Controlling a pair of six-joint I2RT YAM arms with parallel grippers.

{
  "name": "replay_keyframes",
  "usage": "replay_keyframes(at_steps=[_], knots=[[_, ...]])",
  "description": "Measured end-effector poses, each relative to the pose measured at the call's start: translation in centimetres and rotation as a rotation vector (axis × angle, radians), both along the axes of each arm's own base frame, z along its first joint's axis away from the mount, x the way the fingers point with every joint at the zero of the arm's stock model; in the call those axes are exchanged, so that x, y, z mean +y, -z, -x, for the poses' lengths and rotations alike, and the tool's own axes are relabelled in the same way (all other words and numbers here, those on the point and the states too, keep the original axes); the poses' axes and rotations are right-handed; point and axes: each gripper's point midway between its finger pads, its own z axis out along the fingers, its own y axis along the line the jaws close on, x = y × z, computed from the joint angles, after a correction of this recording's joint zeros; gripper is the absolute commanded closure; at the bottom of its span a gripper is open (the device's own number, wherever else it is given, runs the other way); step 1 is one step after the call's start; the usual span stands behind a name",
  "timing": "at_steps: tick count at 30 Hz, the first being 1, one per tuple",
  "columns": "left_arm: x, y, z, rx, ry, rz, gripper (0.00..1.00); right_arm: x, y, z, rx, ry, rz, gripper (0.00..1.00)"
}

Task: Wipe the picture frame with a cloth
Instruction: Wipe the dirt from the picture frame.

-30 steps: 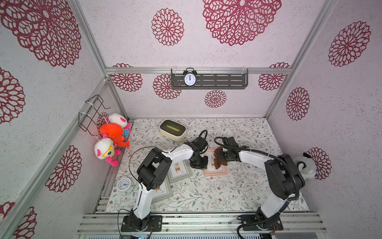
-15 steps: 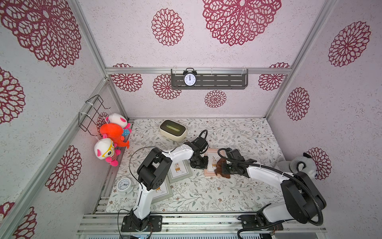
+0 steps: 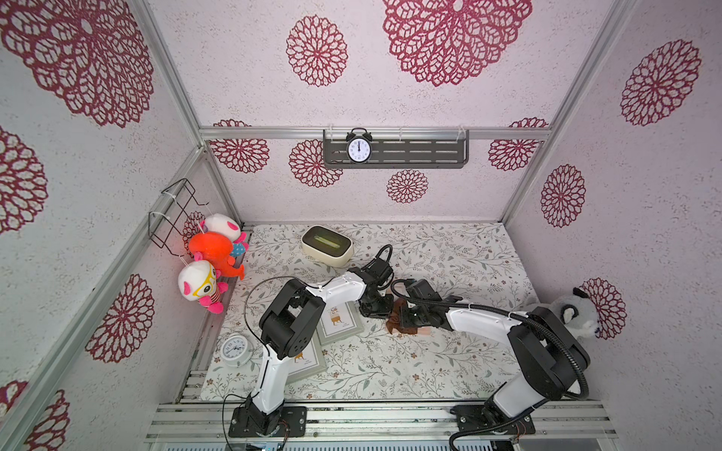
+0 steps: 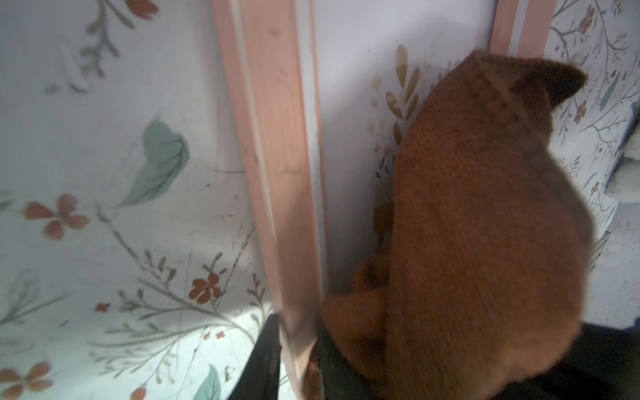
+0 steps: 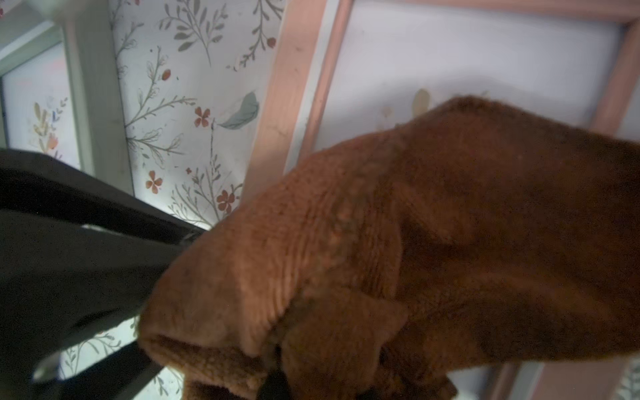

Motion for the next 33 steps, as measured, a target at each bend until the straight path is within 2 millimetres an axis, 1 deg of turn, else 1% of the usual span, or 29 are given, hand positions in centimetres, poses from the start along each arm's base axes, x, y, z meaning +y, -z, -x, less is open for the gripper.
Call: replay_keyframes(at_steps=[4,9,12,16,18,21,23,26,29,31,33], knots=[[-0.1,0.0,0.0,0.0,0.001,0.005,0.79,-1.3,0.0,0.2,-0.005,0.024,0.006,1.0],[-0.1,0.0,0.0,-0.001,0.002,0.007,0.78,-5.2,0.1,0.7,0.017,0.094,0.061,1.0],[-0.2,0.0,0.0,-0.003,0.003,0.011,0.79,-6.0,-0.2,0.8,0.018,0.105,0.069,1.0],[-0.1,0.0,0.0,-0.01,-0.001,0.011,0.73,-5.7,-0.2,1.0,0.022,0.095,0.064,1.0],[0.1,0.0,0.0,-0.018,-0.008,0.005,0.67,-5.5,-0.4,1.0,0.024,0.09,0.058,1.0],[0.8,-0.3,0.2,-0.033,-0.019,-0.014,0.63,-5.0,-1.3,0.5,0.014,0.085,0.045,1.0],[1.3,-1.0,0.4,-0.047,-0.026,-0.022,0.62,-4.4,-2.4,-0.2,-0.007,0.081,0.026,1.0],[1.3,-2.9,0.2,-0.081,-0.031,0.0,0.64,-3.4,-3.7,-1.3,-0.033,0.066,-0.004,1.0],[1.2,-4.2,0.1,-0.102,-0.031,0.02,0.64,-2.4,-4.2,-2.3,-0.047,0.053,-0.02,1.0],[1.2,-4.2,0.3,-0.099,-0.028,0.029,0.64,-1.7,-4.0,-2.9,-0.047,0.043,-0.025,1.0],[1.4,-3.7,0.8,-0.08,-0.024,0.027,0.65,-1.0,-3.8,-3.3,-0.045,0.032,-0.032,1.0]])
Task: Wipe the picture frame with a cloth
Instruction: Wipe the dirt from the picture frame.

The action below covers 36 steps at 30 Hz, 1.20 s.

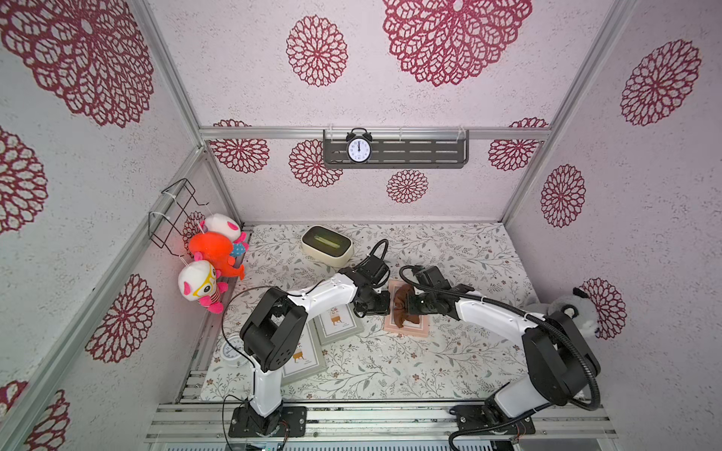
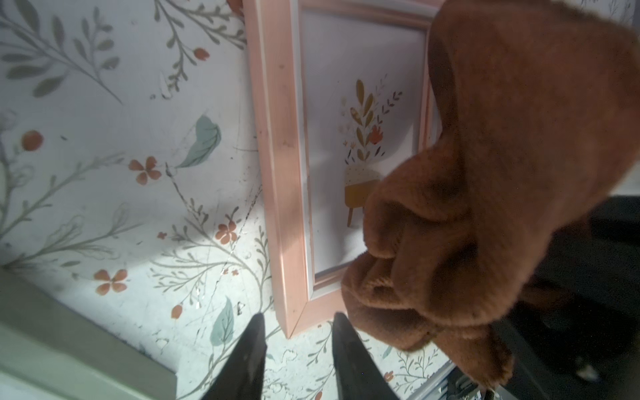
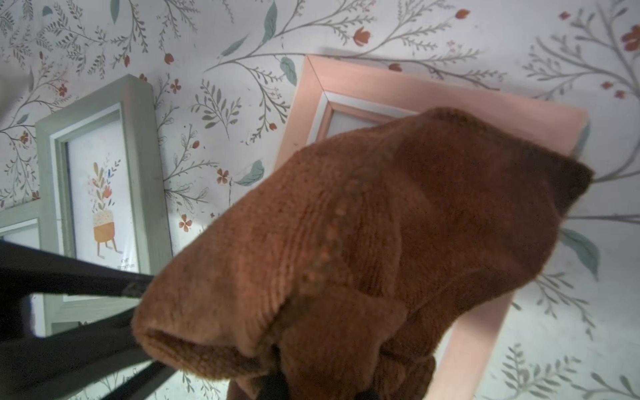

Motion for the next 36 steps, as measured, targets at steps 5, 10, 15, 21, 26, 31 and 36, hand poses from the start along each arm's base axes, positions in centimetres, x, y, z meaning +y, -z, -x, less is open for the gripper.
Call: replay_keyframes(at_steps=[5,10,15,21,26,31,36], knots=[[0.2,0.9,0.9,0.041,0.004,-0.005,0.67,1.6,0.9,-1.1,0.001,-0.026,-0.011,1.0],[0.1,2.0,1.1,0.062,0.003,-0.01,0.67,3.1,1.9,-1.5,0.006,-0.055,-0.021,1.0],[-0.3,3.6,1.3,0.095,0.007,-0.014,0.69,3.7,2.8,-1.3,0.014,-0.069,-0.022,1.0],[-0.5,3.7,1.3,0.102,0.013,-0.011,0.7,3.8,3.3,-1.7,0.008,-0.066,-0.015,1.0],[-0.7,3.7,1.1,0.097,0.015,-0.009,0.7,3.8,3.2,-3.4,-0.02,-0.042,-0.016,1.0],[-0.9,3.6,0.8,0.075,0.013,-0.007,0.7,3.3,3.3,-5.0,-0.03,-0.013,-0.022,1.0],[-0.8,3.4,0.2,0.047,0.005,-0.01,0.7,3.5,3.4,-5.5,-0.032,-0.013,-0.032,1.0]])
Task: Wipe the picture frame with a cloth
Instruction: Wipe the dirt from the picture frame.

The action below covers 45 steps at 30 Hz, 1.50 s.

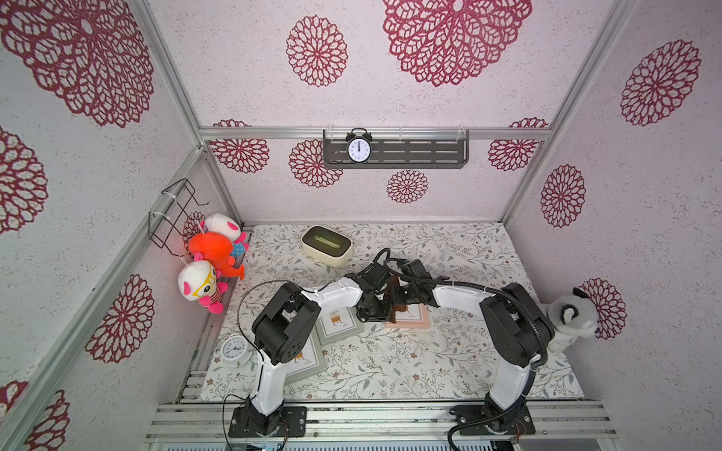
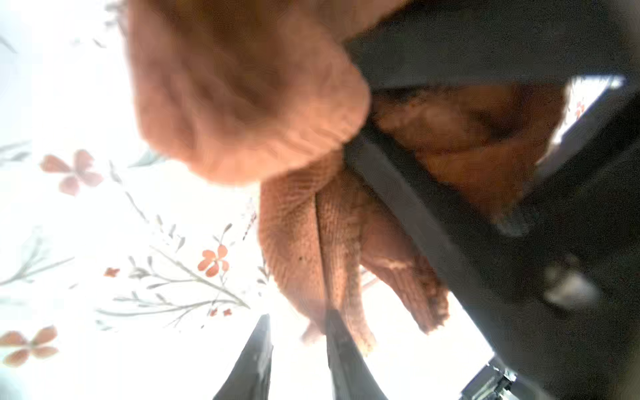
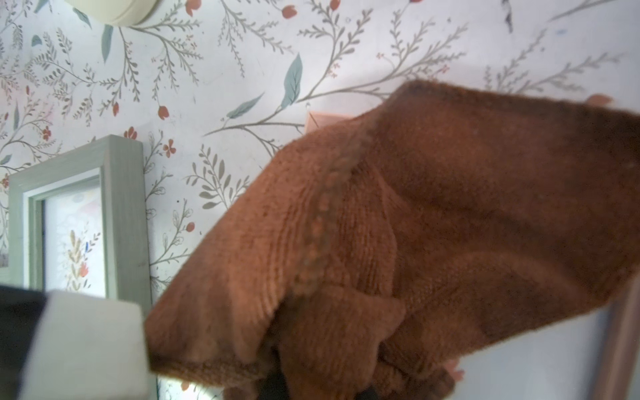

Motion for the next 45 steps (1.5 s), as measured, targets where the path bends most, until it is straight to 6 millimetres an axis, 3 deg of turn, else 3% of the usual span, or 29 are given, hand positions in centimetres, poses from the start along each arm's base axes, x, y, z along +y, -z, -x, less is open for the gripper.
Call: replay_keyframes(at_steps=[4,11,17,23,28,32,36,45], knots=[[0.6,-0.5,0.7,0.001,-0.002,-0.01,0.7,-0.1,0.1,0.1,-0.02,0.003,-0.015,1.0],[0.6,-3.1,0.9,-0.032,-0.01,0.027,0.69,-1.4,0.2,1.9,-0.017,0.012,-0.018,1.0],[1.0,-2.4,1.3,-0.015,-0.015,0.017,0.71,-0.9,-0.5,2.4,-0.011,0.0,-0.028,1.0],[1.6,-1.5,1.8,0.004,-0.018,-0.002,0.71,1.3,-2.3,0.0,-0.054,-0.012,-0.059,1.0],[1.6,-1.5,1.8,0.002,-0.021,-0.004,0.71,2.5,-0.7,-1.8,-0.043,-0.013,-0.047,1.0],[1.9,-1.6,1.6,-0.008,-0.031,-0.009,0.71,2.9,-0.8,-2.0,-0.051,-0.019,-0.056,1.0],[2.7,-1.6,1.5,-0.01,-0.048,-0.012,0.71,2.9,-0.7,-0.7,-0.054,-0.032,-0.061,1.0],[3.2,-1.6,0.9,-0.015,-0.07,-0.01,0.71,2.6,-0.7,5.5,0.012,-0.088,-0.064,1.0]])
